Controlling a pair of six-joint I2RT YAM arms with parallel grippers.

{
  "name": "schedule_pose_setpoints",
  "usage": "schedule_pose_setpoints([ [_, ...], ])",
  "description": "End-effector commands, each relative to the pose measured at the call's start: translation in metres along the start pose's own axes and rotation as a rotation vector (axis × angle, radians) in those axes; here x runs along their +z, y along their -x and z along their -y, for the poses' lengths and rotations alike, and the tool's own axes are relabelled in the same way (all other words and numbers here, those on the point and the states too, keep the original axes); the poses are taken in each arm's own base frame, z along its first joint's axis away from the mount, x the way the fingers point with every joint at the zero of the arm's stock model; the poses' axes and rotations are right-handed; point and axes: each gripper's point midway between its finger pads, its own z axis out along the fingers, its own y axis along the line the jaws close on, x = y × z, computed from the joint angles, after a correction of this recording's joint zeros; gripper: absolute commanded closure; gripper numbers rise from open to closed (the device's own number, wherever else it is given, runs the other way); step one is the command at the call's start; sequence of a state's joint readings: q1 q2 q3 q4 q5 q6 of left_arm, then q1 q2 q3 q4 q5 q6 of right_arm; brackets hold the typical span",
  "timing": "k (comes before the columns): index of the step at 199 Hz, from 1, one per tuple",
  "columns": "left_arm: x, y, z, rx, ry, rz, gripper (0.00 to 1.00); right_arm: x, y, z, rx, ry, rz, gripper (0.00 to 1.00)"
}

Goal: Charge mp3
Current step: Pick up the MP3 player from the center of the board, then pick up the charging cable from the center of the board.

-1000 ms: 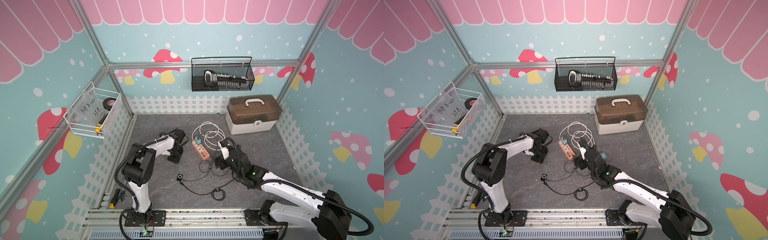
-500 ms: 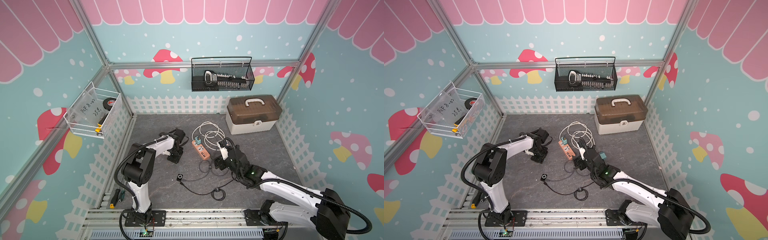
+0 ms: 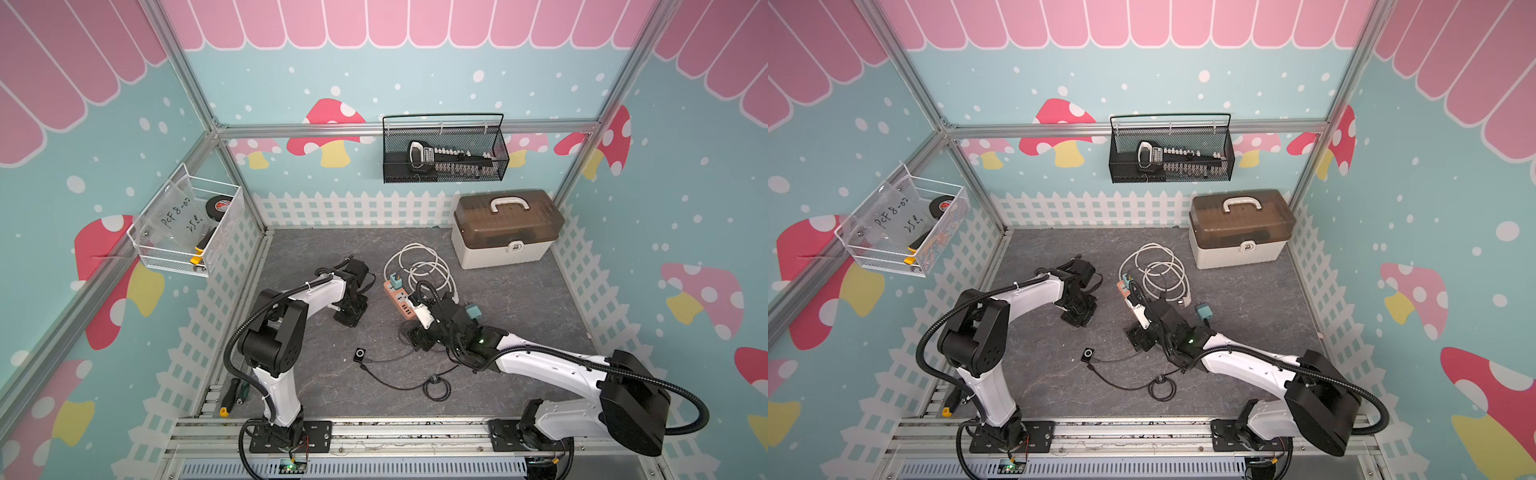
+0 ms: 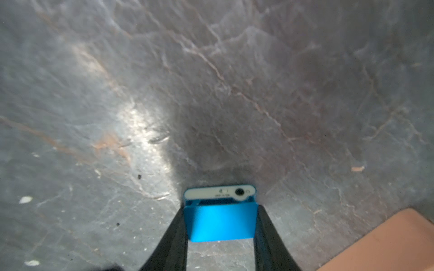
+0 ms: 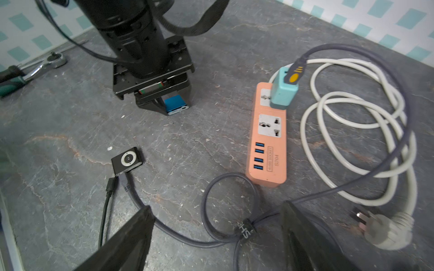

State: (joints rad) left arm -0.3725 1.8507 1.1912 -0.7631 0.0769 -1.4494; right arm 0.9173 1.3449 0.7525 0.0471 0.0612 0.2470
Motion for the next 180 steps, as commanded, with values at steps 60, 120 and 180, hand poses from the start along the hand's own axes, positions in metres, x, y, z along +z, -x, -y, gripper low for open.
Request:
schedule_pose_setpoints([
  [60,-0.042,-0.009,-0.024,0.082,-0.081,-0.009,1.0,0.028,-0.023,-0.064,-0.066,0.16,-0.092,0.31],
  [120,-0.056,-0.009,-0.034,0.125,-0.104,0.002,1.0,0.055,-0.046,-0.101,-0.105,0.237,-0.165,0.42],
  [180,-0.064,-0.005,-0.036,0.128,-0.128,0.01,1.0,0.074,-0.064,-0.124,-0.114,0.283,-0.222,0.45],
])
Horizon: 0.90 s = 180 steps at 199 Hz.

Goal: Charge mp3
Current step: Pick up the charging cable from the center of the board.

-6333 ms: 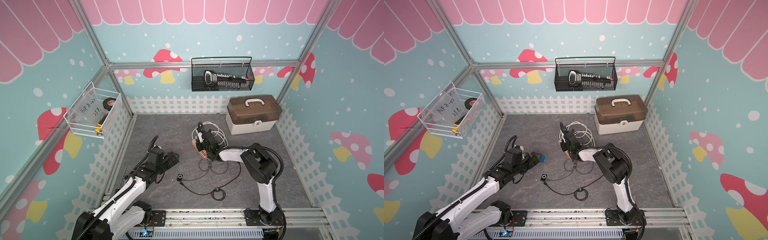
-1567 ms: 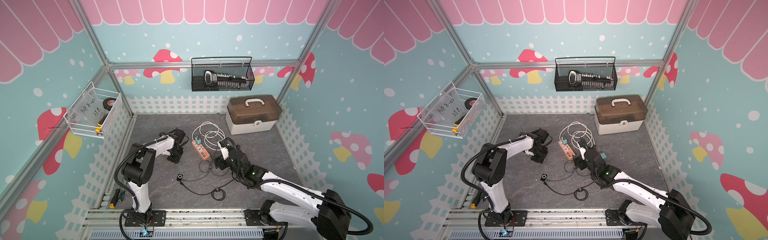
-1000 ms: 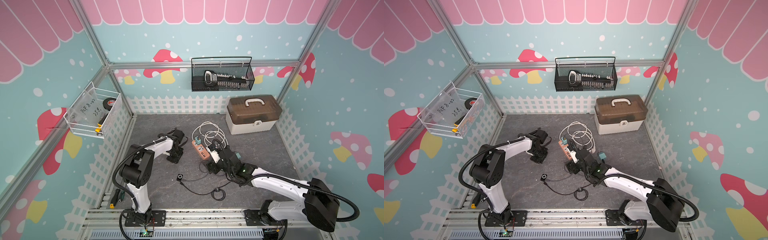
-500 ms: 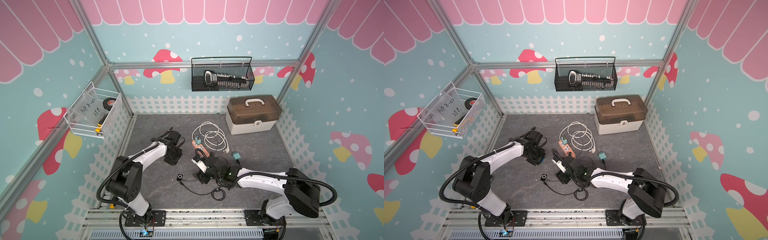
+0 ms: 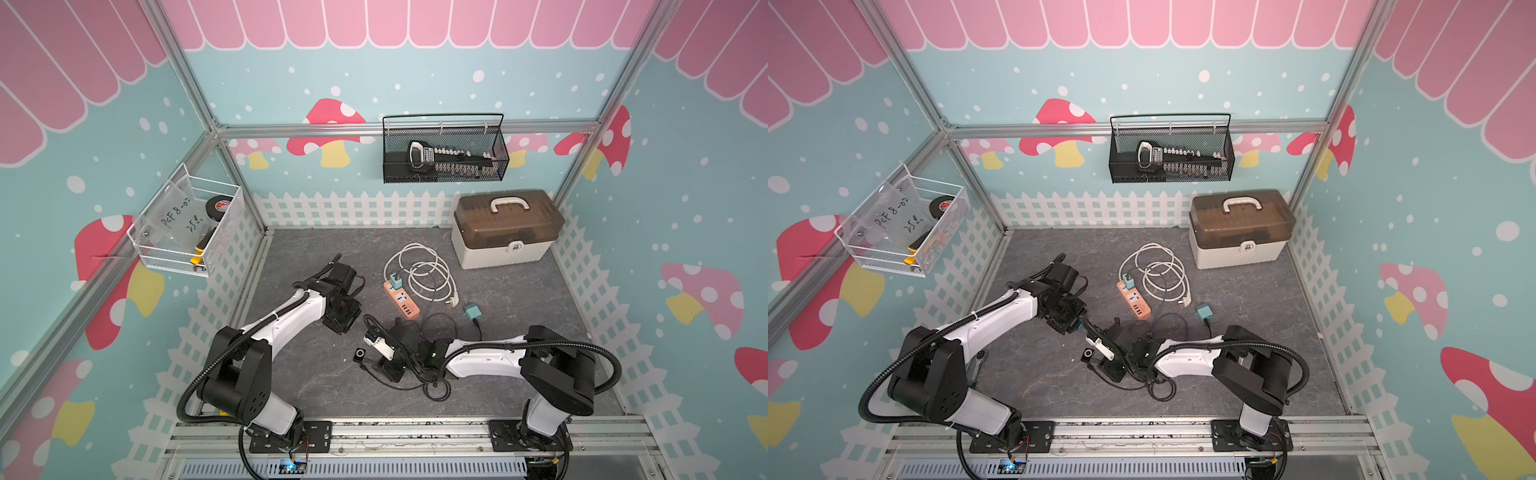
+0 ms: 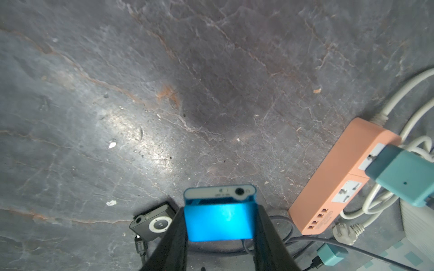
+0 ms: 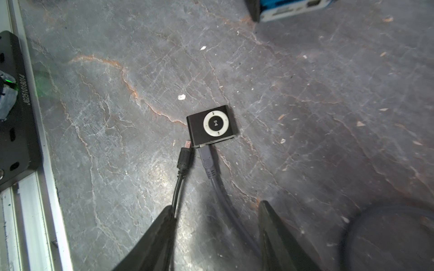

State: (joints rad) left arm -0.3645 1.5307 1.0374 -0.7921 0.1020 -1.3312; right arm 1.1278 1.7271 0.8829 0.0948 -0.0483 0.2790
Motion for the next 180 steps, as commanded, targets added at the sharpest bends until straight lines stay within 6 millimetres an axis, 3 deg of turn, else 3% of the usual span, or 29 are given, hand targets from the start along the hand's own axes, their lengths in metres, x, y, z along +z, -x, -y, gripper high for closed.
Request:
schedule_pose_setpoints([
  [1,-0.004,0.002,-0.009,0.007,0.013,0.01,1.0,0.009,0.006,-0.012,-0.009,0.036,0.005,0.45],
  [146,-0.001,0.007,-0.016,-0.01,0.02,0.0,1.0,0.037,-0.006,-0.031,-0.025,0.073,-0.077,0.66],
  [180,-0.002,0.009,-0.017,-0.014,0.018,-0.002,1.0,0.03,-0.001,-0.026,-0.04,0.042,-0.063,0.68],
])
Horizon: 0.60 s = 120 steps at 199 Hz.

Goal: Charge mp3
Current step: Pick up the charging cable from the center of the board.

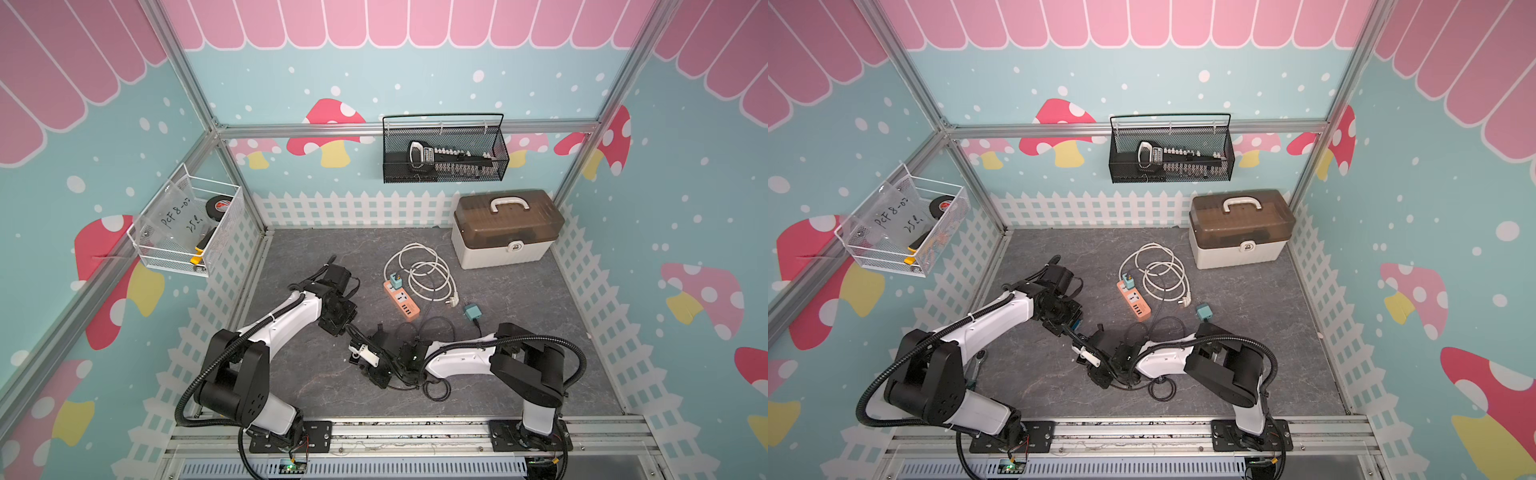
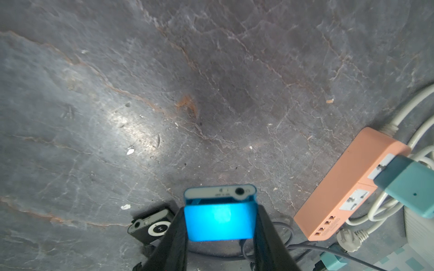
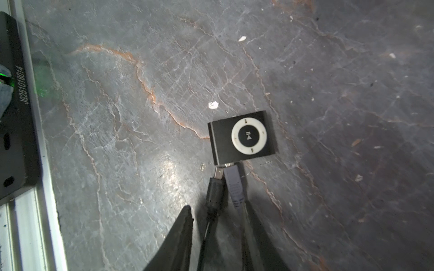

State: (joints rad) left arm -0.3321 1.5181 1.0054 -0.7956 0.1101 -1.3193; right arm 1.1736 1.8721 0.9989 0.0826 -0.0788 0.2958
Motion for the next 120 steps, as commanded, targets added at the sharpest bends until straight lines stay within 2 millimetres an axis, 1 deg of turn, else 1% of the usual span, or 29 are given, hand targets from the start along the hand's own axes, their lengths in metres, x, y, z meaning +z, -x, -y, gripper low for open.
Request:
schedule_pose_setpoints([
  [1,-0.004,0.002,-0.004,0.007,-0.002,0.002,1.0,-0.003,-0.001,-0.002,-0.026,-0.014,-0.011,0.68],
  [47,-0.004,0.004,-0.006,-0.001,-0.006,0.002,1.0,-0.014,0.005,-0.01,-0.051,0.029,0.021,0.68],
  [75,-0.003,0.004,-0.007,-0.003,-0.008,-0.001,1.0,-0.02,0.008,-0.019,-0.071,0.078,0.044,0.67],
  [120,-0.002,0.004,-0.007,-0.006,-0.011,-0.005,1.0,-0.009,0.0,-0.027,-0.062,0.115,-0.011,0.68],
])
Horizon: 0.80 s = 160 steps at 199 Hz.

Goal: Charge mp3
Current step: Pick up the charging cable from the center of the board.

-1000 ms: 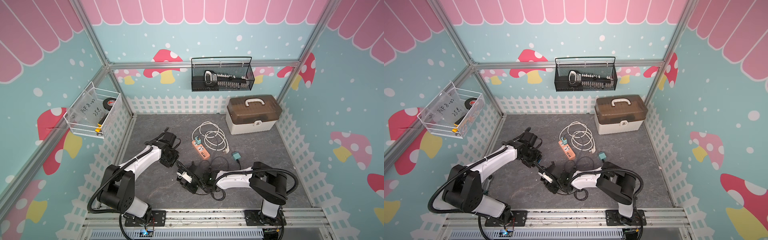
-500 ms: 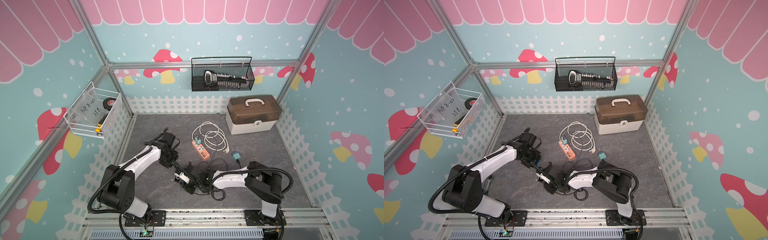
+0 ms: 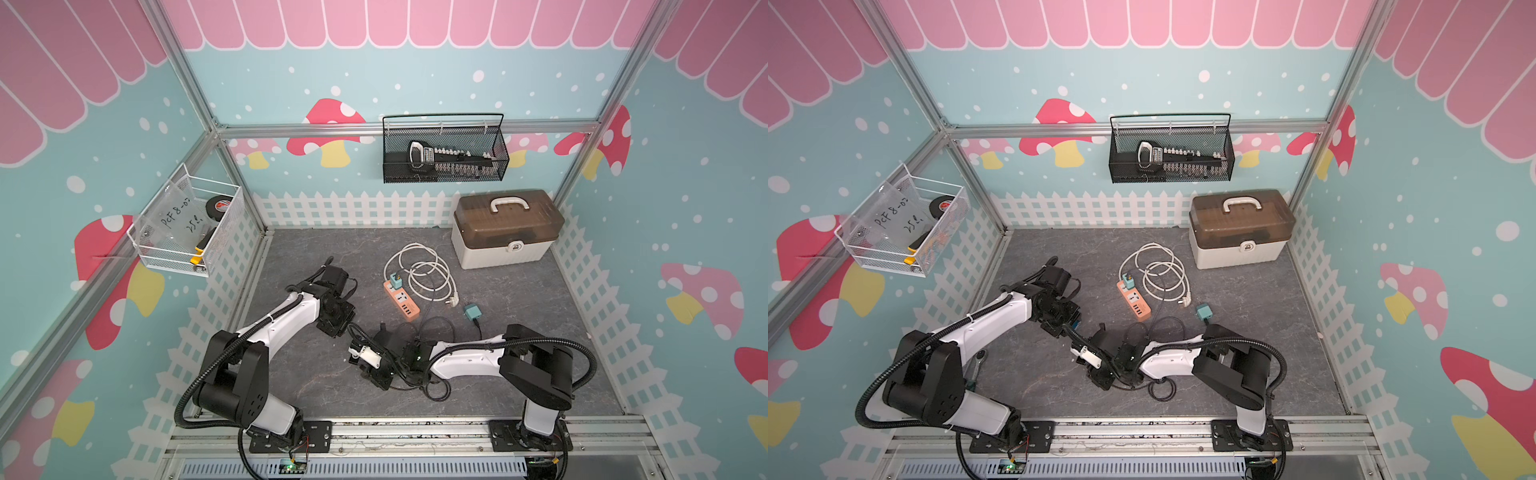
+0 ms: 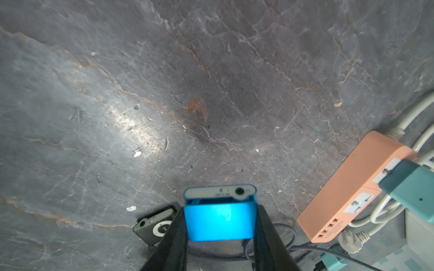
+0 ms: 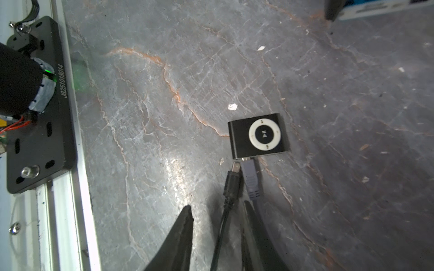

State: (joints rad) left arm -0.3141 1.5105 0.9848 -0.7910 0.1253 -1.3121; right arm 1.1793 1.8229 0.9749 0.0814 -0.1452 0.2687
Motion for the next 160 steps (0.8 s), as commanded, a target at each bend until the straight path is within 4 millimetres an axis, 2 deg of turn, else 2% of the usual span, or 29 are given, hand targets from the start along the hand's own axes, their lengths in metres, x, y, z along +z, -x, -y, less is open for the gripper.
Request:
schedule_pose_setpoints([
  [1,-0.003,0.002,-0.001,0.005,-0.015,0.006,1.0,0.005,-0.003,-0.011,-0.026,0.042,-0.028,0.68],
  [51,-0.003,0.003,-0.002,0.002,-0.016,0.006,1.0,0.013,-0.014,0.0,-0.037,-0.022,-0.102,0.71],
  [107,-0.002,0.004,-0.003,0.0,-0.015,0.002,1.0,0.012,-0.015,0.006,-0.043,-0.062,-0.129,0.72],
  [110,-0.002,0.004,-0.003,0.001,-0.015,0.001,1.0,0.019,-0.025,0.008,-0.041,-0.064,-0.159,0.72],
  [118,-0.001,0.003,-0.002,0.0,-0.016,-0.001,1.0,0.023,-0.028,0.009,-0.038,-0.065,-0.178,0.72],
  [160,0.001,0.002,-0.002,-0.001,-0.014,-0.011,1.0,0.027,-0.031,0.01,-0.027,-0.065,-0.199,0.75],
])
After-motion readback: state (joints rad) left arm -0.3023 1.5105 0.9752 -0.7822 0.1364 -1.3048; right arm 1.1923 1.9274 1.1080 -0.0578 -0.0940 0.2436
